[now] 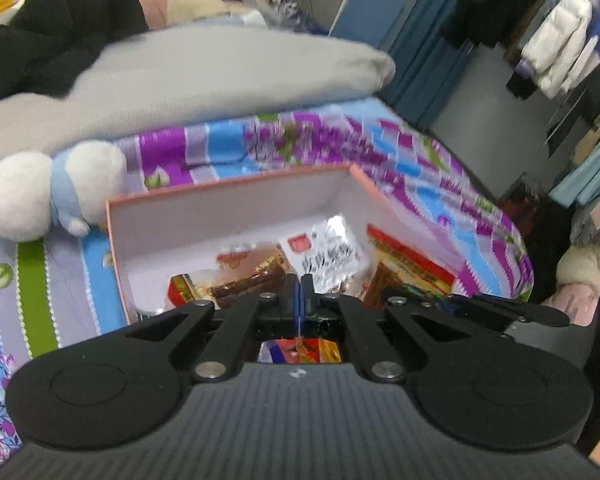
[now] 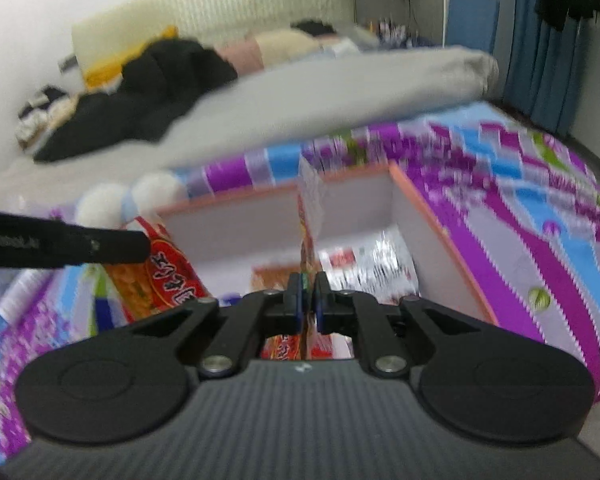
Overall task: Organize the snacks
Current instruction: 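Open both grippers to drop the packets into the pink box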
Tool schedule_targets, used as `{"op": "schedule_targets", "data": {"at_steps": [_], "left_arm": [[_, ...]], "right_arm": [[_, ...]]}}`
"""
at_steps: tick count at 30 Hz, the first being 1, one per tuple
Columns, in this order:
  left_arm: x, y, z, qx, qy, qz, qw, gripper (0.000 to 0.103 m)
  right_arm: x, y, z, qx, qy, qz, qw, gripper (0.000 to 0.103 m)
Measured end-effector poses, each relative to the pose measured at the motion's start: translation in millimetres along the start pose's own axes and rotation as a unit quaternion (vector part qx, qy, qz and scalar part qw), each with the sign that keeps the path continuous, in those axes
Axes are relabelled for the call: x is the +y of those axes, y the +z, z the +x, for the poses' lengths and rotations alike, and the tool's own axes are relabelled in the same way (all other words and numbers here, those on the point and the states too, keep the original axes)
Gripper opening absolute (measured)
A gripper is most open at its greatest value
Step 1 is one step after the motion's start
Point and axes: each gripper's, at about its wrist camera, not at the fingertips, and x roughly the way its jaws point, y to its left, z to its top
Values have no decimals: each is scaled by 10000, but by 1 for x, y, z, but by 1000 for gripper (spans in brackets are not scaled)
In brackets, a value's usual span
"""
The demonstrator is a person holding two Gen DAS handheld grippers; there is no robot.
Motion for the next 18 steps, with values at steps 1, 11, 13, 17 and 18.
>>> {"op": "schedule_targets", "data": {"at_steps": [1,11,13,17,18], "left_arm": [[0,-3,5,37,1,-1,10000,0],[4,-3,6,184,39,-2,9998,8],[5,-1,0,228,-11,-63,9997,33],[3,5,-30,-122,120,99,9998,51],[2,8,-39,-176,121,156,9997,51]], "right_arm": [[-2,-4,5,64,-3,2,10000,10],[-15,-19,13,242,119,259,9993,12],[-17,-14,8,190,110,303,9993,37],[-20,-4,-12,-116,157,308,9993,42],[-20,-1,-19,-209,153,288,9992,42]]}}
